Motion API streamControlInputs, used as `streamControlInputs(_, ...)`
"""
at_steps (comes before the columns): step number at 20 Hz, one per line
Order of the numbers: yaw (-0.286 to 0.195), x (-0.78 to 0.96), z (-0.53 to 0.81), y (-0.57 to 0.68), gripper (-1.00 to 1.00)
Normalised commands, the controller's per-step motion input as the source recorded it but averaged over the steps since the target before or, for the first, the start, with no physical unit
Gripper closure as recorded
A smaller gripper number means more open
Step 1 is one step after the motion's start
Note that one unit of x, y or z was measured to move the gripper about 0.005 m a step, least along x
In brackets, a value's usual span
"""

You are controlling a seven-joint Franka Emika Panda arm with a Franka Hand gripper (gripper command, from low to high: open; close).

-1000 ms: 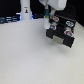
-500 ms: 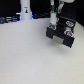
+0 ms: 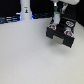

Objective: Open the kcup holder, insert the kcup into the holder, and close the kcup holder

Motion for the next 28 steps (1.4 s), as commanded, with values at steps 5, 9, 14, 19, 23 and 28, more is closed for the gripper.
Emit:
streamControlInputs(5,-0.006,0.07,0.03,0.00,1.00)
streamControlInputs(9,-0.027,0.46,0.36,0.05,1.00)
streamControlInputs(14,-0.015,0.65,0.37,0.22,1.00)
streamControlInputs(19,-0.008,0.56,0.21,0.30,1.00)
streamControlInputs(23,0.016,0.21,0.03,0.32,1.00)
streamControlInputs(28,0.032,0.02,-0.10,0.14,1.00)
